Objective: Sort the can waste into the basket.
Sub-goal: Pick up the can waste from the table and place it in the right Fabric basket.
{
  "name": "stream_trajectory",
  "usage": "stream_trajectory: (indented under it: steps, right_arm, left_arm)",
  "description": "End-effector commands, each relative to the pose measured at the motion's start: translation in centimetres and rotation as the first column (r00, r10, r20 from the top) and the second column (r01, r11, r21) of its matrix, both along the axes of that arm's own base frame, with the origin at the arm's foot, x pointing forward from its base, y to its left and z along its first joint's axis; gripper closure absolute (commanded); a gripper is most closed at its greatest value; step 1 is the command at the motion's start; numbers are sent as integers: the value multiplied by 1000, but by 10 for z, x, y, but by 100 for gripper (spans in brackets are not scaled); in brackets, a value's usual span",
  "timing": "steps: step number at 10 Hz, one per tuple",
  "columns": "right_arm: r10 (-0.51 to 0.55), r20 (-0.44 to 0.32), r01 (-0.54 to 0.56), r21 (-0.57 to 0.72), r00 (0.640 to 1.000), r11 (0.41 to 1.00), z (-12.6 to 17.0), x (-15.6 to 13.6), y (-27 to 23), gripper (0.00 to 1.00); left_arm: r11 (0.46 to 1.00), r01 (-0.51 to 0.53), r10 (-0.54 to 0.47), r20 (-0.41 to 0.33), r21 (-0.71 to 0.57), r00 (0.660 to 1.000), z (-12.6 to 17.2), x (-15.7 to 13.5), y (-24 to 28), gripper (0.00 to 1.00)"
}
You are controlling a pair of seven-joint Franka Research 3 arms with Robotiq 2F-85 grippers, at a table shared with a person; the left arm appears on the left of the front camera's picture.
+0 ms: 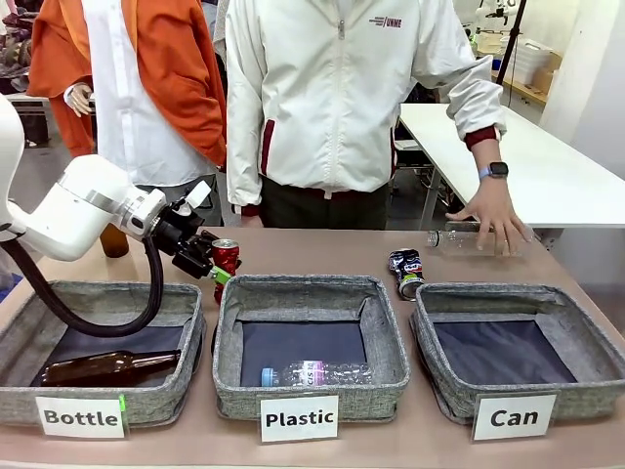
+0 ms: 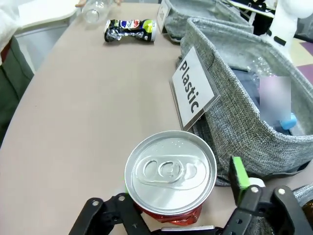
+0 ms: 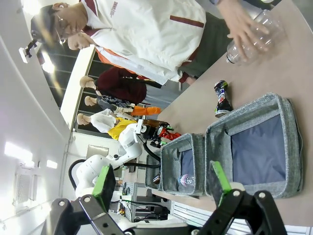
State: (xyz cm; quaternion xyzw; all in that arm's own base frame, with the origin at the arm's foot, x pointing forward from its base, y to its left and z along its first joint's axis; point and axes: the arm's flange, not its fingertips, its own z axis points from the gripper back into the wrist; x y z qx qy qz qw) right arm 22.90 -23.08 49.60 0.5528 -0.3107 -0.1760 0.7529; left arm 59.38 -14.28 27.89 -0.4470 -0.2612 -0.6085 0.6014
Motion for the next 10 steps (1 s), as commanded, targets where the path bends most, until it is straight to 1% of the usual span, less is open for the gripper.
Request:
stream_trajectory:
  steps: [1, 3, 4, 5, 6, 8, 9, 10]
  right_arm:
    - [-2, 40, 2, 6, 999, 1000, 1, 2, 0, 0]
    - [-2, 40, 2, 6, 999, 1000, 1, 2, 0, 0]
    - [-2, 40, 2, 6, 999, 1000, 1, 2, 0, 0]
    - [-2, 40, 2, 6, 999, 1000, 1, 2, 0, 0]
    - [-2, 40, 2, 6, 999, 1000, 1, 2, 0, 0]
    - [-2, 40, 2, 6, 999, 1000, 1, 2, 0, 0]
    - [-2, 40, 2, 6, 999, 1000, 1, 2, 0, 0]
    - [-2, 40, 2, 6, 999, 1000, 1, 2, 0, 0]
  left_arm:
    - [1000, 8, -8, 0, -19, 1000, 2, 4, -2, 100]
    - [1000, 14, -14, -5, -22, 1000, 2, 4, -3, 100]
    - [1000, 16, -16, -8, -27, 1000, 2, 4, -3, 86]
    - [999, 15, -15, -8, -36, 1000, 2, 3, -3, 95]
    - [999, 15, -15, -8, -38, 1000, 1, 3, -4, 100]
    - [999, 11, -11, -2, -41, 1000, 2, 4, -4, 100]
    - [999, -4, 4, 12, -53, 1000, 8, 6, 2, 100]
    - [997, -33, 36, 43, -70, 998, 23, 9, 13, 100]
